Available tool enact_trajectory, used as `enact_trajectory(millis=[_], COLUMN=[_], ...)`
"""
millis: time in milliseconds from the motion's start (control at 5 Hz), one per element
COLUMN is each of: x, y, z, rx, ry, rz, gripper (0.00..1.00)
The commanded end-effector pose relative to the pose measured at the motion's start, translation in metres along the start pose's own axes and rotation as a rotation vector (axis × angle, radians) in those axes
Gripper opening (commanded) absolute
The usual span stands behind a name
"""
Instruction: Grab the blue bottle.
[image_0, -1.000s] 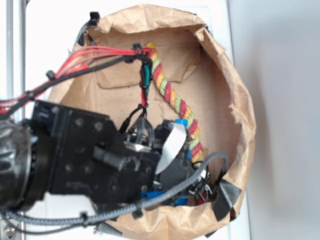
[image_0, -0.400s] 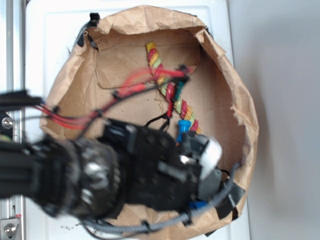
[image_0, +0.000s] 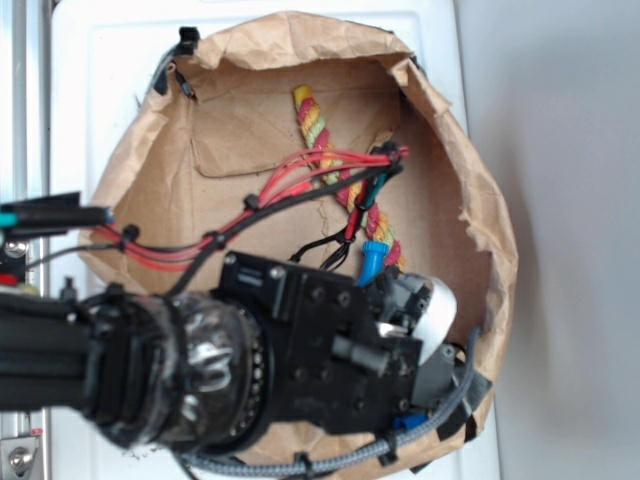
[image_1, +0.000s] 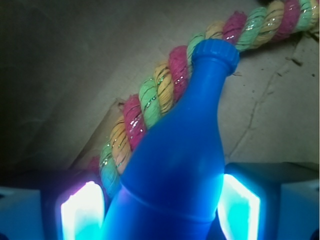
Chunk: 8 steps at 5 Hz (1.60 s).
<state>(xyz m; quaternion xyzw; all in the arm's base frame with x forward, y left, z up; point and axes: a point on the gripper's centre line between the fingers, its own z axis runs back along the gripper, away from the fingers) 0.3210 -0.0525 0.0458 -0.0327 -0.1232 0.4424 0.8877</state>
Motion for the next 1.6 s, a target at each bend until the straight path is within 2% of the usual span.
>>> enact_trajectory(millis=[0,200,400,600,800,1000,1200,1400], x=[0.036,0.059,0.075,0.078,0.081,0.082,0.081,0.069], y=[0.012,0.024,0.028,0.031,0.037,0.043,0.049,0.043], z=[0.058,0.093,0.129,0.15,0.165,0.174,0.173,0.171], rx=[-0.096,-0.055,-0.008,-0.03,-0.126,-0.185,-0.206,-0.186], ry=[0.105,0.205,0.272,0.25,0.135,0.056,-0.008,-0.007], rz=[-0.078,-0.24,-0.452,-0.538,-0.633,-0.628,-0.633,-0.818], gripper=[0.0,0.0,0.0,0.0,0.0,0.0,0.0,0.0])
